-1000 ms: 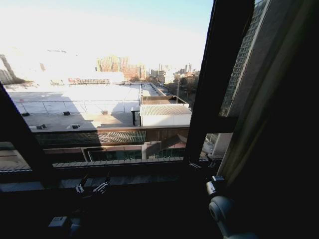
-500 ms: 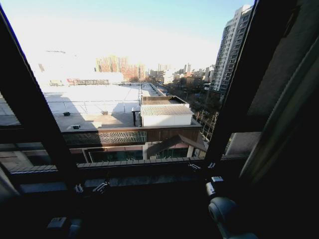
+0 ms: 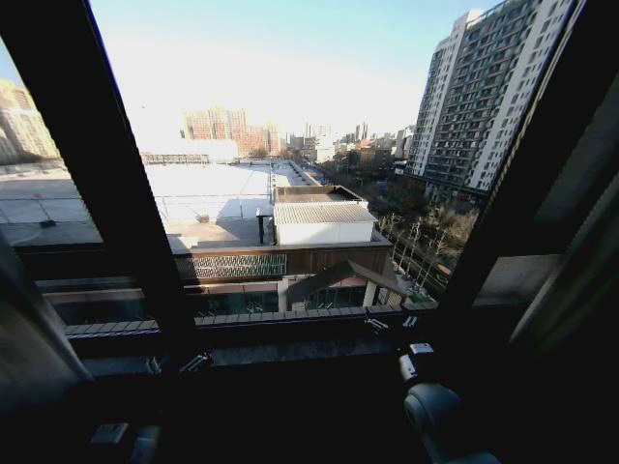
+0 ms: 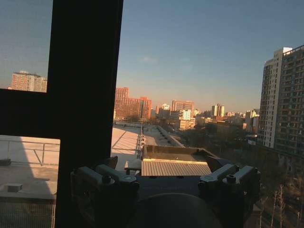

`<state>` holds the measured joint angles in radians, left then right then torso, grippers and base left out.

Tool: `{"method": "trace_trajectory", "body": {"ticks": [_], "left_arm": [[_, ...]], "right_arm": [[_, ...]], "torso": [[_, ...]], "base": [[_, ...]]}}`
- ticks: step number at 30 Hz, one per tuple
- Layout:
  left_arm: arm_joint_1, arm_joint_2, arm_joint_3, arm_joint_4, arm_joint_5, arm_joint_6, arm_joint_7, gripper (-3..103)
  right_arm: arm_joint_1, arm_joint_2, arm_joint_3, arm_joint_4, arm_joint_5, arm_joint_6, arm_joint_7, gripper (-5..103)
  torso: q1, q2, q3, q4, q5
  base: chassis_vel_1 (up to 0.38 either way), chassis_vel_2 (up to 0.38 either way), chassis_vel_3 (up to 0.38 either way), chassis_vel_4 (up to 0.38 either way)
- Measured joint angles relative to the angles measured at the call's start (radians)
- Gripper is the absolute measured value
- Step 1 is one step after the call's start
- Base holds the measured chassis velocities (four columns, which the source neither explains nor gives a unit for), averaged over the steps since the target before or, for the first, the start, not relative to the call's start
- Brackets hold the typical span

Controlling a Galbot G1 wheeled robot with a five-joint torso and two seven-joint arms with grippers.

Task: Open the curtains by pulling them apart, changing their state from closed to fully open.

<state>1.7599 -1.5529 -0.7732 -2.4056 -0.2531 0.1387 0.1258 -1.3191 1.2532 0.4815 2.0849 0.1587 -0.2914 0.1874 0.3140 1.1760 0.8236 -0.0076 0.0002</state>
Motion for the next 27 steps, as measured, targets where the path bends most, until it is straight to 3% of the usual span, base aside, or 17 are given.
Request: {"method": "trace_trajectory", "body": {"ticks": [22,27], "left_arm": [[-0.009,-0.002,0.002,0.014,0.002,-0.003,0.000,100],[-0.009,-0.002,0.001,0.019,0.002,-0.008,0.000,100]], "right_arm": [[0.013,-0.004,-0.004,-0.036,-0.002,0.001,0.001,100],[0.018,0.001,-0.006,-0.055,-0.005,0.032,0.004,100]], "torso": [[0.000,0.000,0.000,0.0000,0.0001],[0.000,0.000,0.000,-0.0002,0.0001]], "base": [[0.352,0.352,-0.352,-0.356],[0.354,0.365,-0.372,-0.373]]}}
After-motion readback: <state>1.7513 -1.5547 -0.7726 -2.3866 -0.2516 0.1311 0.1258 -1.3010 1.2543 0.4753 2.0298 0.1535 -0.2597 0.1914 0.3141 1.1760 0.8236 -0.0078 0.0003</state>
